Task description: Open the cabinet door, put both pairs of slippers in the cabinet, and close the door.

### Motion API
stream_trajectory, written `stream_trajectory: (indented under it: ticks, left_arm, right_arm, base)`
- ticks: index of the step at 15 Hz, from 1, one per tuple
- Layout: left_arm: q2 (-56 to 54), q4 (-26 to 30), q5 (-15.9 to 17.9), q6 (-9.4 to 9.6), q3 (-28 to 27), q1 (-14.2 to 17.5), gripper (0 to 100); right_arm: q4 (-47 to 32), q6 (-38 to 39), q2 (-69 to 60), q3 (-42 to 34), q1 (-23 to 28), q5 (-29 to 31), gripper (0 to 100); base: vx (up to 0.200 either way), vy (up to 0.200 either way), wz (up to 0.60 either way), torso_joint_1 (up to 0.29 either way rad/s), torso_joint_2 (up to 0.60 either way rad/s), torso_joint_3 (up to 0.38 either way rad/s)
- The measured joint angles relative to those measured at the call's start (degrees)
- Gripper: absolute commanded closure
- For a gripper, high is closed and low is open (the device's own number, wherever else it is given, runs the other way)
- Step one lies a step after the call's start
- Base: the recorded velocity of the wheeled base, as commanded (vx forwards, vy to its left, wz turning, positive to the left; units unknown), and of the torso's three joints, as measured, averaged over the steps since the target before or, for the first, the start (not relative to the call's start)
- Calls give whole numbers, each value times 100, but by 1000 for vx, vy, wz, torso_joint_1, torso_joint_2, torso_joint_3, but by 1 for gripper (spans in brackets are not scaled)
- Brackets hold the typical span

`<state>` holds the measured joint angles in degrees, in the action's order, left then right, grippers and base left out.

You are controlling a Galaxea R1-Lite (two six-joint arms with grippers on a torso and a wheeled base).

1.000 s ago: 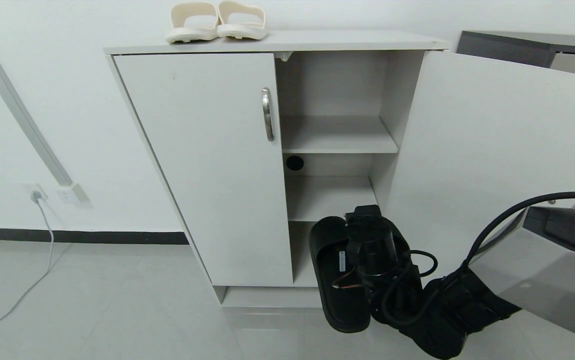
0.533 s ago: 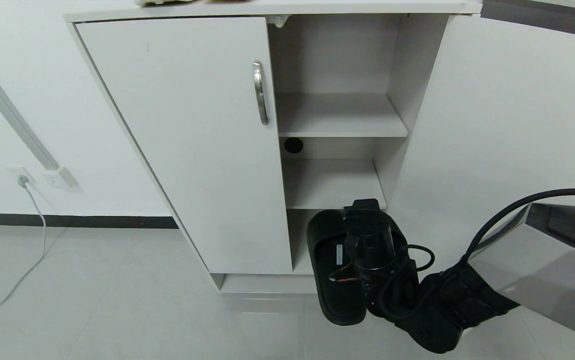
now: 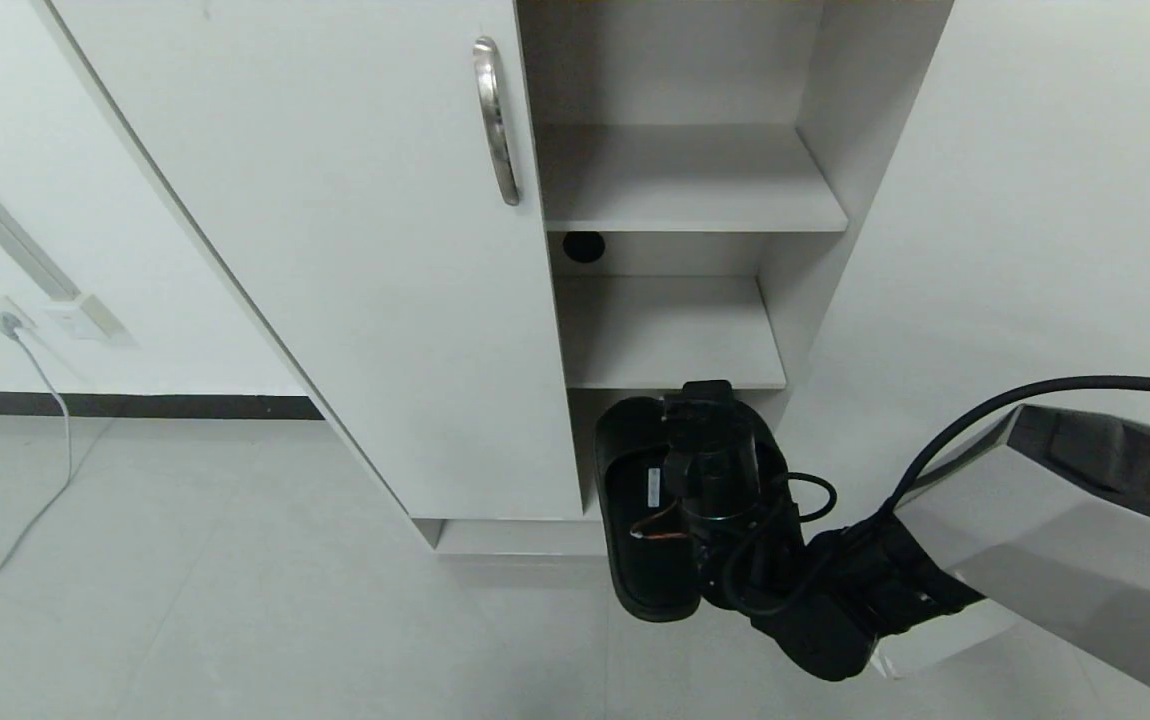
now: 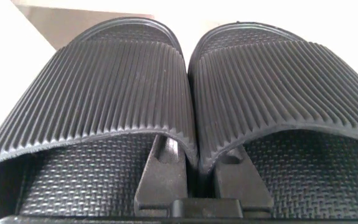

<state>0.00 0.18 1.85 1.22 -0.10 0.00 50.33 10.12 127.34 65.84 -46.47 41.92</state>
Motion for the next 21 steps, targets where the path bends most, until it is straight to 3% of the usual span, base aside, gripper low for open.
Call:
stream_trajectory:
  ticks: [5,19,21]
  left_arm:
    - [0,0,0,-7,0,0,100]
    - [0,0,0,-10,0,0,100]
    - [0,0,2,-5,0,0,100]
  right_arm:
    - [856,-610,63,183,88,20,100]
    - [1365,-1056,293,149,157,169,100]
    - [1407,-1063,311,149,157,169,100]
  base:
    - [0,0,0,0,0,-10]
    - [0,0,0,0,0,0]
    - [200,0,0,5,0,0]
